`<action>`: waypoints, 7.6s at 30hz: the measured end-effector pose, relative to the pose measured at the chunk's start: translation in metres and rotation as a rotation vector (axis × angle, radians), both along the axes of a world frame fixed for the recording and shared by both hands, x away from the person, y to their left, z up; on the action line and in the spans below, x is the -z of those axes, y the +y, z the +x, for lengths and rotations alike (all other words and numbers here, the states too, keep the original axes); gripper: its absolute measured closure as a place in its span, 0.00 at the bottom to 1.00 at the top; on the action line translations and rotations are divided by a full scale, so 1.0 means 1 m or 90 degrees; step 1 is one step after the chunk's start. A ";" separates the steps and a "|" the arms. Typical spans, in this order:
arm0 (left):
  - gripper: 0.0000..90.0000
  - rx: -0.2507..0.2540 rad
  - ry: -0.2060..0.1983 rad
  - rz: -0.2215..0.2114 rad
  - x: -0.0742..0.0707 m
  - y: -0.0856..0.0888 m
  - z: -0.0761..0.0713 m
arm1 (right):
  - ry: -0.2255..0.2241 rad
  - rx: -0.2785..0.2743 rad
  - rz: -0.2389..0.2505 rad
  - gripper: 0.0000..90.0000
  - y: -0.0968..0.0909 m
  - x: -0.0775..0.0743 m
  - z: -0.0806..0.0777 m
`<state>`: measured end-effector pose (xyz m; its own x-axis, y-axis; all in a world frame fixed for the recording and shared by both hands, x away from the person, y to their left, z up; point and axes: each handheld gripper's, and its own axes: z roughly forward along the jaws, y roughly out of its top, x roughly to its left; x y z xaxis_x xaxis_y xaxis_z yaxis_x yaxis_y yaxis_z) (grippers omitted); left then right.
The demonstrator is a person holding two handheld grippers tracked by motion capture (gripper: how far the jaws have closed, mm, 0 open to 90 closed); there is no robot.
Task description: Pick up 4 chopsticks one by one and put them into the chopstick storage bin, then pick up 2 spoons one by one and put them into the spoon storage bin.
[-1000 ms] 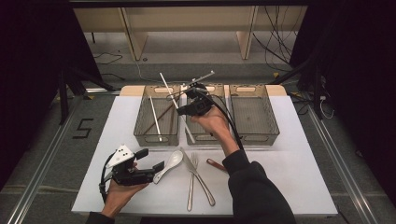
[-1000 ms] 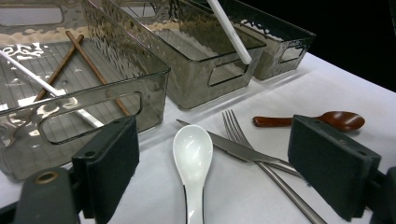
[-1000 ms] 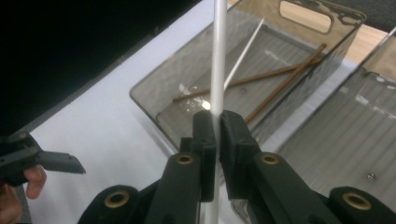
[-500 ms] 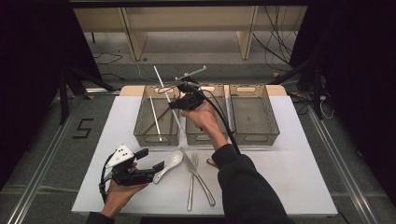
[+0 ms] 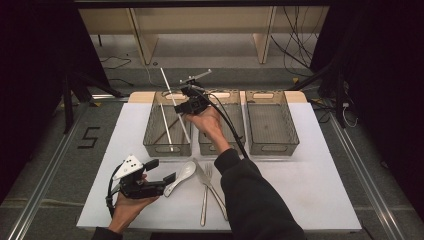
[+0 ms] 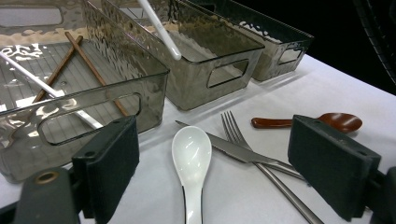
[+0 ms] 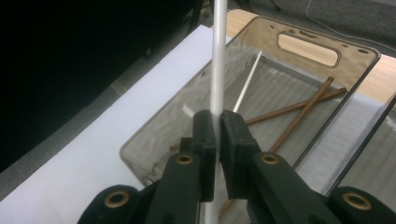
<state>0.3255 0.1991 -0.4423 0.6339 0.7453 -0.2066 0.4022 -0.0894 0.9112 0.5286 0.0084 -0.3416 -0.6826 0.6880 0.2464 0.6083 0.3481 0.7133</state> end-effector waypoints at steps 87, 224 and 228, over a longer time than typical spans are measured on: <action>0.18 0.004 0.017 0.014 0.002 -0.002 0.001 | -0.020 -0.043 -0.064 0.41 -0.051 0.002 -0.040; 0.18 0.001 0.028 0.027 0.003 -0.004 0.004 | 0.128 -0.193 -0.415 0.90 -0.159 0.114 -0.133; 0.18 0.001 0.027 0.026 0.002 -0.004 0.004 | 0.128 -0.193 -0.420 0.91 -0.158 0.114 -0.134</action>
